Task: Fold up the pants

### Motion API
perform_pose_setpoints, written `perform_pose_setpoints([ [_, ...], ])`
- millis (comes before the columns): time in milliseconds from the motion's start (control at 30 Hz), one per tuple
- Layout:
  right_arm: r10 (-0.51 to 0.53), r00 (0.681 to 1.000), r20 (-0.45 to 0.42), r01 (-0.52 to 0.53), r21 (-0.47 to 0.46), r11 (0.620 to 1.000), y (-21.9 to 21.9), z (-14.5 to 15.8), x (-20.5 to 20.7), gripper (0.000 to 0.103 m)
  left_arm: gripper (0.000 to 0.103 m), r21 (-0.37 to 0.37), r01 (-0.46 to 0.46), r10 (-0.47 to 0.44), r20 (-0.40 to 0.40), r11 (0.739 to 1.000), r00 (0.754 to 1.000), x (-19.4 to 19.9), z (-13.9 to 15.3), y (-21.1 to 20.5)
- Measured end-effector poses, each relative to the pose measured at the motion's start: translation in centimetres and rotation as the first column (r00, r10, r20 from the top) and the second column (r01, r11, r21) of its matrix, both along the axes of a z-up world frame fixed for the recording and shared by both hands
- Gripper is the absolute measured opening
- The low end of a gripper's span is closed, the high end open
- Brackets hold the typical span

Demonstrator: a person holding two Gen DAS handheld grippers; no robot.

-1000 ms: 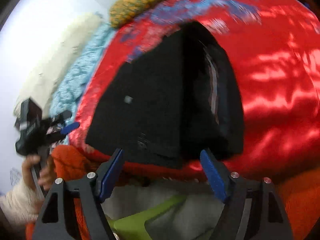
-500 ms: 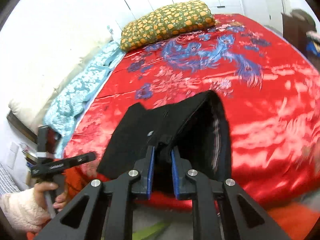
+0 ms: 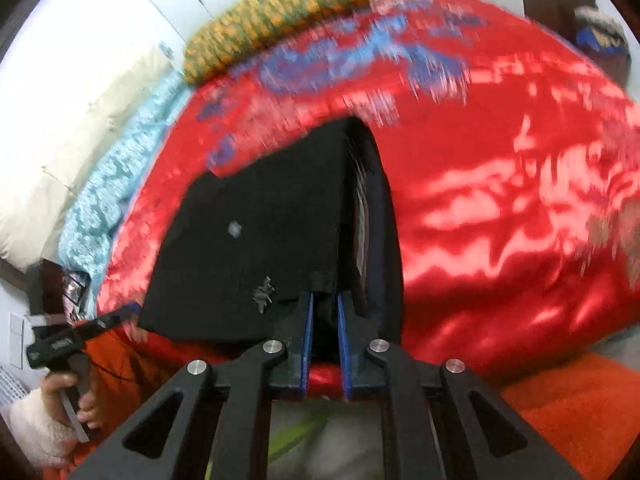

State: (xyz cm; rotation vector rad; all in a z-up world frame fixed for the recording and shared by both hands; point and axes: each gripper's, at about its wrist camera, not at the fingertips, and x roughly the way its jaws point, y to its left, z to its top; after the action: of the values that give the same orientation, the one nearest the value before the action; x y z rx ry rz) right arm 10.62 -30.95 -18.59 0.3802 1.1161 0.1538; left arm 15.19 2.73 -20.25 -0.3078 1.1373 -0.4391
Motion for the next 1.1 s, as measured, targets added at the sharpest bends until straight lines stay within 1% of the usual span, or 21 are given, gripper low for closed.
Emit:
perform_pose_setpoints([
  [67, -0.012, 0.998, -0.062, 0.013, 0.022, 1.000, -0.1, -2.8, -0.1, 0.012, 0.090, 0.030, 0.007, -0.007, 0.008, 1.000, 1.000, 0.2, -0.3, -0.4],
  [133, -0.020, 0.999, -0.048, 0.021, 0.034, 0.999, 0.1, -2.6, 0.0, 0.012, 0.090, 0.077, 0.008, -0.010, 0.023, 0.997, 1.000, 0.3, -0.5, -0.7],
  [167, -0.014, 0.999, -0.040, 0.015, 0.037, 0.999, 0.0, -2.1, 0.0, 0.014, 0.090, 0.112, 0.006, -0.010, 0.036, 0.994, 0.999, 0.3, -0.5, -0.8],
  [200, -0.001, 0.999, -0.042, 0.003, 0.028, 1.000, -0.1, -1.5, 0.1, 0.018, 0.090, 0.139, 0.004, -0.010, 0.048, 0.990, 0.999, 0.3, -0.5, -0.8],
  [233, 0.005, 0.999, -0.047, -0.005, -0.004, 1.000, -0.3, -0.9, 0.1, 0.028, 0.090, 0.171, -0.001, -0.010, 0.065, 0.985, 0.998, 0.4, -0.4, -0.8],
  [267, 0.008, 1.000, -0.030, -0.010, -0.057, 0.998, -0.5, 0.4, 0.2, 0.039, 0.090, 0.209, -0.012, -0.007, 0.089, 0.978, 0.996, 0.6, -0.1, -0.9],
  [300, 0.011, 1.000, 0.002, -0.011, -0.086, 0.996, -0.6, 1.5, 0.3, 0.042, 0.090, 0.244, -0.025, -0.004, 0.116, 0.970, 0.993, 0.9, 0.2, -1.0],
  [367, 0.033, 0.996, 0.086, -0.020, -0.143, 0.990, -0.1, 4.2, 1.2, 0.043, 0.091, 0.297, -0.049, -0.002, 0.169, 0.954, 0.986, 2.1, 0.9, -1.6],
  [433, 0.091, 0.984, 0.154, -0.063, -0.177, 0.982, 0.5, 6.7, 3.5, 0.043, 0.092, 0.305, -0.064, 0.000, 0.206, 0.950, 0.978, 3.9, 1.6, -2.4],
  [467, 0.133, 0.972, 0.192, -0.101, -0.168, 0.981, 1.4, 7.6, 5.2, 0.043, 0.092, 0.302, -0.067, 0.000, 0.215, 0.951, 0.977, 4.6, 1.8, -2.8],
  [533, 0.197, 0.953, 0.230, -0.166, -0.150, 0.975, 2.6, 7.9, 7.5, 0.043, 0.092, 0.310, -0.065, -0.006, 0.223, 0.949, 0.975, 6.1, 2.0, -4.0],
  [567, 0.223, 0.948, 0.227, -0.196, -0.137, 0.971, 3.3, 7.4, 8.8, 0.043, 0.092, 0.320, -0.064, -0.009, 0.220, 0.945, 0.975, 6.5, 1.9, -4.5],
  [633, 0.229, 0.961, 0.156, -0.211, -0.126, 0.969, 4.0, 4.7, 11.4, 0.043, 0.092, 0.346, -0.051, -0.020, 0.200, 0.937, 0.980, 6.6, 1.0, -5.3],
  [667, 0.202, 0.976, 0.082, -0.188, -0.154, 0.970, 3.6, 2.2, 12.6, 0.038, 0.092, 0.366, -0.041, -0.029, 0.183, 0.930, 0.983, 6.4, 0.4, -5.6],
  [733, 0.145, 0.989, 0.018, -0.139, -0.179, 0.974, 2.3, -0.5, 13.2, 0.038, 0.092, 0.420, -0.009, -0.050, 0.131, 0.908, 0.990, 5.9, -1.7, -5.9],
  [767, 0.105, 0.994, 0.017, -0.102, -0.135, 0.986, 1.0, -1.3, 13.0, 0.045, 0.093, 0.422, 0.000, -0.054, 0.117, 0.906, 0.992, 5.4, -2.5, -5.7],
  [833, 0.063, 0.997, 0.034, -0.060, -0.089, 0.994, 0.1, -1.0, 12.1, 0.045, 0.093, 0.409, -0.014, -0.042, 0.126, 0.912, 0.991, 4.7, -2.4, -5.3],
  [900, 0.056, 0.995, 0.080, -0.045, -0.138, 0.989, 0.4, 1.0, 10.4, 0.045, 0.093, 0.410, -0.033, -0.025, 0.134, 0.911, 0.991, 4.2, -1.7, -4.9],
  [967, 0.073, 0.988, 0.139, -0.051, -0.160, 0.986, 1.1, 3.3, 8.1, 0.045, 0.093, 0.407, -0.037, -0.024, 0.143, 0.913, 0.989, 3.8, -0.7, -4.7],
  [1067, 0.137, 0.969, 0.206, -0.098, -0.187, 0.978, 2.7, 5.8, 4.1, 0.045, 0.095, 0.409, -0.054, -0.021, 0.177, 0.911, 0.984, 2.8, 0.9, -4.9],
  [1100, 0.157, 0.964, 0.214, -0.115, -0.195, 0.974, 3.5, 6.0, 3.2, 0.046, 0.095, 0.409, -0.056, -0.022, 0.182, 0.911, 0.983, 2.5, 1.1, -5.1],
])
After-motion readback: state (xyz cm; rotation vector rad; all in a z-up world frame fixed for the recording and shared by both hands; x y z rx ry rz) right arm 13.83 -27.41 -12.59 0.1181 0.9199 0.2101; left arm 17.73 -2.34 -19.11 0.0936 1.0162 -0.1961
